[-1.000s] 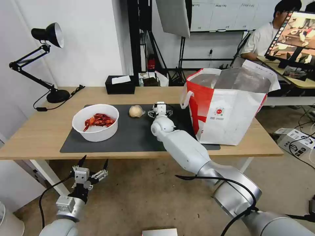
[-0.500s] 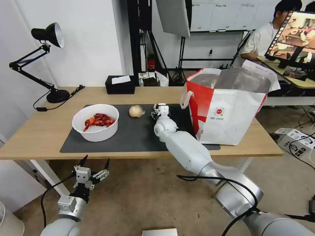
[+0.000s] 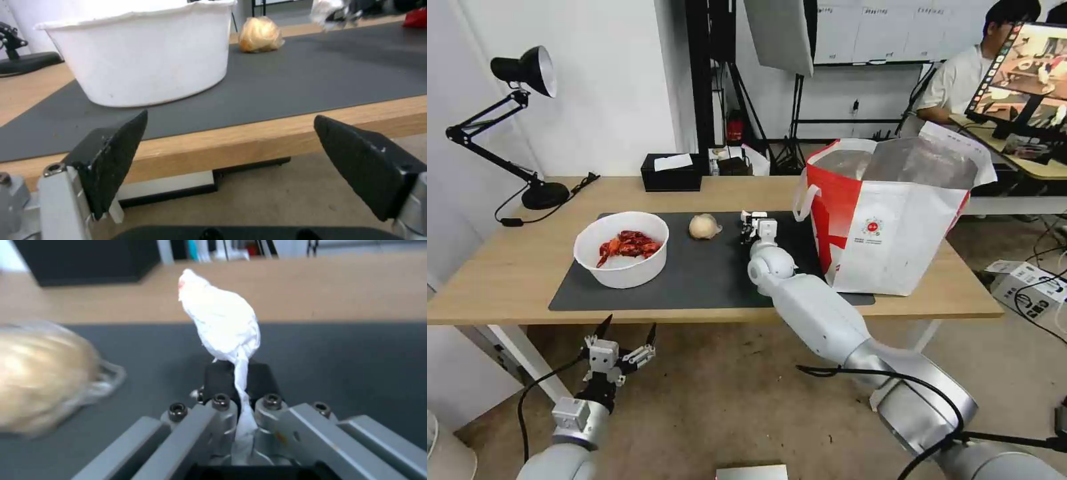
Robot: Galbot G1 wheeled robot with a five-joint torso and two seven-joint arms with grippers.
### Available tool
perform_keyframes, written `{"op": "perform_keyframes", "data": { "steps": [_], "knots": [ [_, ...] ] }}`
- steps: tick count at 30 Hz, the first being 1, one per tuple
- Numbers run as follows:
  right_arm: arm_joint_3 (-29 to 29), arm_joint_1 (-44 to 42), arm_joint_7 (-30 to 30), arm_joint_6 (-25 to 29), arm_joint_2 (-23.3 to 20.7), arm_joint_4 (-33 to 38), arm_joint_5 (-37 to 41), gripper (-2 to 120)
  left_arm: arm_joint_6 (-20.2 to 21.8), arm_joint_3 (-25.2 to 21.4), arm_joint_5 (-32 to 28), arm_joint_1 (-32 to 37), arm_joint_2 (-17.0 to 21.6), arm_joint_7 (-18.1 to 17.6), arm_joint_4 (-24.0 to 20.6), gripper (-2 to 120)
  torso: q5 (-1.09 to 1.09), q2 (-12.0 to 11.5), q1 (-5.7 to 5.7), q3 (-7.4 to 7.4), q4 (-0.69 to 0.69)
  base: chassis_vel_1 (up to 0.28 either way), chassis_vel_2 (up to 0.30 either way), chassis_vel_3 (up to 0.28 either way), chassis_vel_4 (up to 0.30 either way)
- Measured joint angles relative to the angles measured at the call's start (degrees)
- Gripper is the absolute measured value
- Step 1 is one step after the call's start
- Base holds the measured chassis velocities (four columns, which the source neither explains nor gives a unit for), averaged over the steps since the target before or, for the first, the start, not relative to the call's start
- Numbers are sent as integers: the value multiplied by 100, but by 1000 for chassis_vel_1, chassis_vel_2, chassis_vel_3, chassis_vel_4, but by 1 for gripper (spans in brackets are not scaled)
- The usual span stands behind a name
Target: Pick up the trash from the table and place it into the takeout bag.
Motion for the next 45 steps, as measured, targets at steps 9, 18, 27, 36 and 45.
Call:
{"op": "perform_keyframes", "data": {
  "steps": [9, 18, 27, 36, 45],
  "knots": [
    [-116, -707, -120, 504, -1090, 2293, -532, 0, 2, 15, -5, 24, -24, -19, -15, 100, 0, 0, 0, 0, 1, 0, 0, 0, 0],
    [785, -1340, -324, 1010, -1402, 3266, -1674, 0, 16, 12, -6, 32, 0, -44, -33, 100, 0, 0, -1, 0, 1, 0, 0, 0, 0],
    [1533, -1377, 463, 776, -1536, 3732, -2367, 0, 163, 65, -52, -85, 25, -147, -68, 100, 0, 0, 0, 0, 1, 0, 0, 0, 0],
    [1662, -1210, 953, 368, -1749, 3796, -2002, 0, 171, 119, -42, -58, -30, -151, -65, 100, 0, 0, 0, 0, 1, 0, 0, 0, 0],
    [1709, -1151, 1750, -245, -2057, 4156, -1063, 15, 331, 172, -107, -93, -14, -156, -171, 100, 0, 0, 0, 0, 0, 0, 0, 0, 0]
  ]
}}
